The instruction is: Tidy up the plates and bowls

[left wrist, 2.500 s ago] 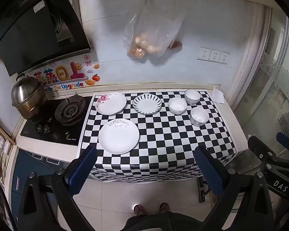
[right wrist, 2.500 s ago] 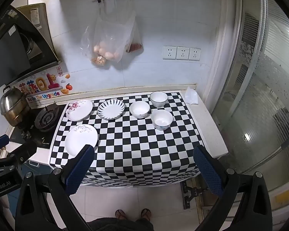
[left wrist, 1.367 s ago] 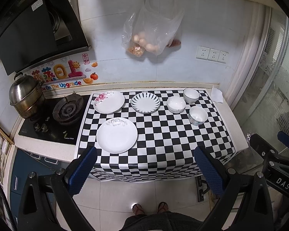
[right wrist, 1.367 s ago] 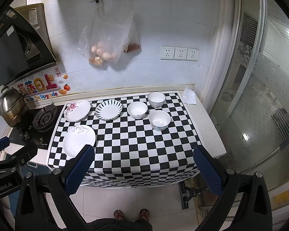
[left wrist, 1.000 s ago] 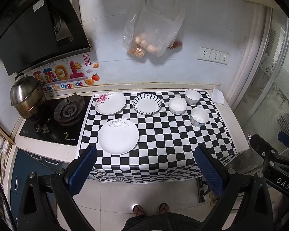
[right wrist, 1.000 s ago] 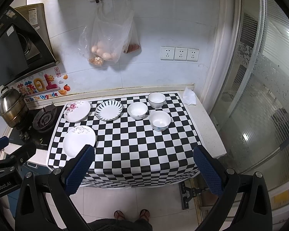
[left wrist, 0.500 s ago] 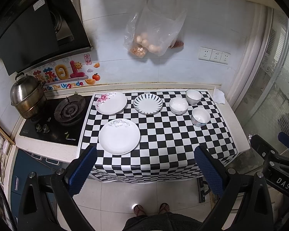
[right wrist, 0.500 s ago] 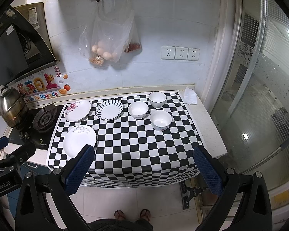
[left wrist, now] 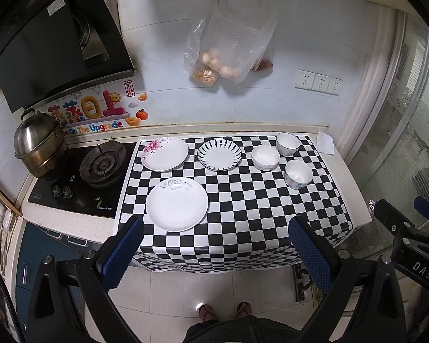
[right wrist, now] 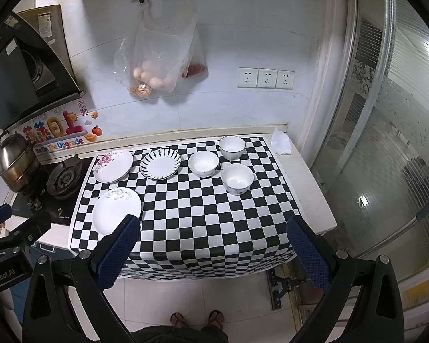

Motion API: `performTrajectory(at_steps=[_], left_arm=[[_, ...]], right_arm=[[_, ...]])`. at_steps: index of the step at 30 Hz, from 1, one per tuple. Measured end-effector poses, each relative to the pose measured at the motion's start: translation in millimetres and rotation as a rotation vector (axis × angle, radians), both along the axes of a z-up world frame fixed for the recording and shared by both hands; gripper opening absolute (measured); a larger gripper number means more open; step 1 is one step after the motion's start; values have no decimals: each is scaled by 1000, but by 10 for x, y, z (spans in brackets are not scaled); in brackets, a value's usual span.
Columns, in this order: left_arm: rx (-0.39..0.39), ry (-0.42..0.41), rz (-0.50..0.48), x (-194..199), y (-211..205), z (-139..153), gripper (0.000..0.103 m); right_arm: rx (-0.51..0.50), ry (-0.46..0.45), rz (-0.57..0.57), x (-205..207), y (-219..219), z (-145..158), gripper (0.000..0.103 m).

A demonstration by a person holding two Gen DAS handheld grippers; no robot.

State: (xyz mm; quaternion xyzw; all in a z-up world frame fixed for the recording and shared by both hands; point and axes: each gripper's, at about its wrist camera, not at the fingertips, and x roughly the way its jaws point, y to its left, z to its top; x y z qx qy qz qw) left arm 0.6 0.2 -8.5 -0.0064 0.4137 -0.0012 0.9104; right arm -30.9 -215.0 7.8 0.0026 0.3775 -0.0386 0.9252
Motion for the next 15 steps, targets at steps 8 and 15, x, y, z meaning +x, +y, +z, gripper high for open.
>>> performTrajectory(at_steps=[8,15], left_arm=[[3,-1,4,13,52,-33,103],[4,1,3,21,80,-54,103]], right_arm=[[3,4,1,41,12,-45,103],[3,6,2,78,36,-63,103]])
